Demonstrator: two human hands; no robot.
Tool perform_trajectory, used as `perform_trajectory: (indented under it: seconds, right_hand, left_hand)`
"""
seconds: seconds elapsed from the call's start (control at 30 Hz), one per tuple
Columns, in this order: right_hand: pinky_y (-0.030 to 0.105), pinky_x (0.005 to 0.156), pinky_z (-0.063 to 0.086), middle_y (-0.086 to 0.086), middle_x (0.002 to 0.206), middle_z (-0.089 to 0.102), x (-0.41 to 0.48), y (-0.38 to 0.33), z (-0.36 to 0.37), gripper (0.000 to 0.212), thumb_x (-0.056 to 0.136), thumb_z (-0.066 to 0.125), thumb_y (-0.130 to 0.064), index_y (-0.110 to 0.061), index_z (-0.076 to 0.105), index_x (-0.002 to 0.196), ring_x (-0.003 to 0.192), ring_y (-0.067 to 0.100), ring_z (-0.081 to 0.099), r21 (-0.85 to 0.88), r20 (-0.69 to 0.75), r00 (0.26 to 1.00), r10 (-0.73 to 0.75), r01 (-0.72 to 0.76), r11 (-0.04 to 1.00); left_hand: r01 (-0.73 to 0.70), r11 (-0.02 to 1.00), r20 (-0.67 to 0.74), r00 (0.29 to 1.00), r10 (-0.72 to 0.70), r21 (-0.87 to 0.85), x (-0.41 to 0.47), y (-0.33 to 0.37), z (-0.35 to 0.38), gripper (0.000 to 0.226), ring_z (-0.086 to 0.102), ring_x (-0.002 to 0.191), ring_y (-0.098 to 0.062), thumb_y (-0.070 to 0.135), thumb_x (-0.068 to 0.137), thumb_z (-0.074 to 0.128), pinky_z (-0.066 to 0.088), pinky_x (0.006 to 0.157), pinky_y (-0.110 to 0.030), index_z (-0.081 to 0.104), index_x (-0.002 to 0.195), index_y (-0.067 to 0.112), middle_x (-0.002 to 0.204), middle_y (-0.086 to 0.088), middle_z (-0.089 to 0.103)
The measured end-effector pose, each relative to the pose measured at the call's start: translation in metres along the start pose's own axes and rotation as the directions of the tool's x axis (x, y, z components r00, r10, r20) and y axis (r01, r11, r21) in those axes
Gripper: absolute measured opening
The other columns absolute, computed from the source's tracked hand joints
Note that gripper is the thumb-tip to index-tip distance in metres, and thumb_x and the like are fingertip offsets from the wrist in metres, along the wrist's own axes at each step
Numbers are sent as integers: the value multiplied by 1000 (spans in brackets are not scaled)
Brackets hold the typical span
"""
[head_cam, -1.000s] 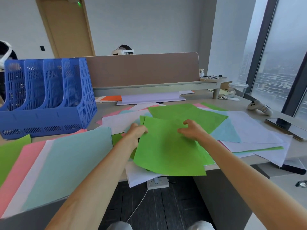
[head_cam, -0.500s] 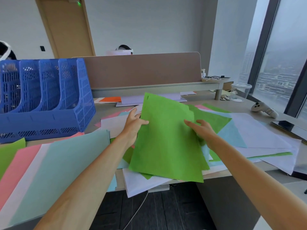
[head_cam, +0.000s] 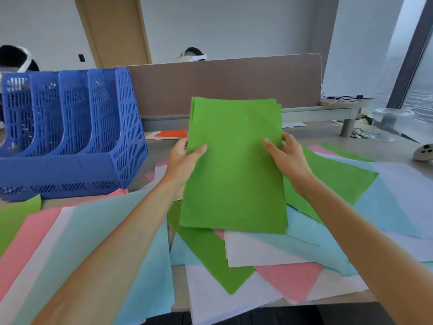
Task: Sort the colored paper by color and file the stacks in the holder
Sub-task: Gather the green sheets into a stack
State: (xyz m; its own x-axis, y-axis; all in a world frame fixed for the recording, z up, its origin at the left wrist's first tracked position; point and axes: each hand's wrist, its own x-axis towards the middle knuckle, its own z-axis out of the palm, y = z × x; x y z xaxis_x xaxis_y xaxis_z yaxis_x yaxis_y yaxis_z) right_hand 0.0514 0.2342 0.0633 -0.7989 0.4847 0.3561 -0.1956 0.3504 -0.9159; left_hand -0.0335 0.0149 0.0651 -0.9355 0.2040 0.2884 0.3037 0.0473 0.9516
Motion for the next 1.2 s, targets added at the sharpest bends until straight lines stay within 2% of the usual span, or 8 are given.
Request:
perform_trajectory:
  seconds: [0.23, 0.37, 0.53, 0.63, 0.83, 0.97, 1.1, 1.2]
  right_hand:
    - [38, 83, 56, 9, 111, 67, 6, 3, 25, 31, 94, 59, -9, -10, 49, 124, 87, 19, 67, 147, 185, 970, 158, -186, 972]
    - [36, 82, 51, 7, 95, 67, 19, 35, 26, 34, 92, 59, -21, -10, 54, 124, 83, 25, 62, -213, 109, 967, 228, -201, 956]
    - [41, 105, 33, 10, 138, 49, 9, 60, 9, 68, 82, 59, -60, -19, 48, 135, 130, 30, 39, -836, 109, 975, 192, -14, 548]
    - [38, 98, 39, 10, 131, 53, 4, 63, 5, 75, 74, 56, -76, -17, 55, 120, 122, 29, 48, -892, 196, 944, 264, 60, 448]
    - [36, 78, 48, 15, 110, 63, -5, 47, 11, 24, 95, 42, -23, -8, 57, 107, 102, 33, 62, -933, 286, 957, 52, 266, 242]
    - [37, 63, 45, 20, 95, 65, -13, 31, 24, 11, 96, 38, -14, -9, 47, 92, 84, 38, 62, -875, 227, 969, -94, 246, 418]
    - [33, 87, 49, 1, 113, 68, -31, 12, 57, 42, 96, 46, -50, -15, 66, 109, 96, 25, 65, -537, 446, 894, -36, 299, 789]
    - [50, 114, 26, 1, 143, 50, -28, 24, 65, 68, 91, 28, -71, -26, 54, 134, 136, 27, 39, -671, 439, 888, 140, 220, 708]
  left_hand:
    - [149, 989, -84, 986, -146, 23, 8, 1, -7, 37, 52, 102, -12, 30, 93, 60, 37, 87, -30, 49, 125, 14, 112, 7, 56]
    - [233, 945, -143, 968, -204, 230, 1, -35, -21, 35, 55, 101, -21, 14, 92, 58, 43, 84, -30, 46, 125, 10, 119, -4, 57]
    - [250, 729, -85, 963, -256, 637, -2, -58, -39, 44, 57, 110, -32, 16, 95, 50, 47, 87, -38, 32, 134, 7, 128, -17, 54]
    - [235, 608, -68, 956, -284, 758, -3, -56, -44, 56, 61, 98, -32, 11, 94, 45, 48, 75, -37, 21, 144, 5, 128, -20, 53]
    - [257, 612, -61, 945, -323, 748, -5, -48, -46, 67, 54, 69, -17, 4, 91, 44, 40, 52, -27, 12, 150, 8, 131, -17, 51]
    - [295, 759, 0, 932, -362, 581, -5, -60, -49, 49, 63, 95, -28, 12, 83, 51, 52, 70, -31, 39, 131, 13, 115, -13, 62]
    - [295, 842, 22, 940, -341, 452, -12, -57, -48, 29, 63, 98, -24, 10, 84, 54, 52, 86, -36, 52, 113, 15, 107, -7, 65]
    - [297, 874, 36, 941, -336, 385, -16, -54, -48, 16, 61, 95, -21, 7, 87, 51, 48, 77, -29, 58, 98, 15, 98, -4, 65]
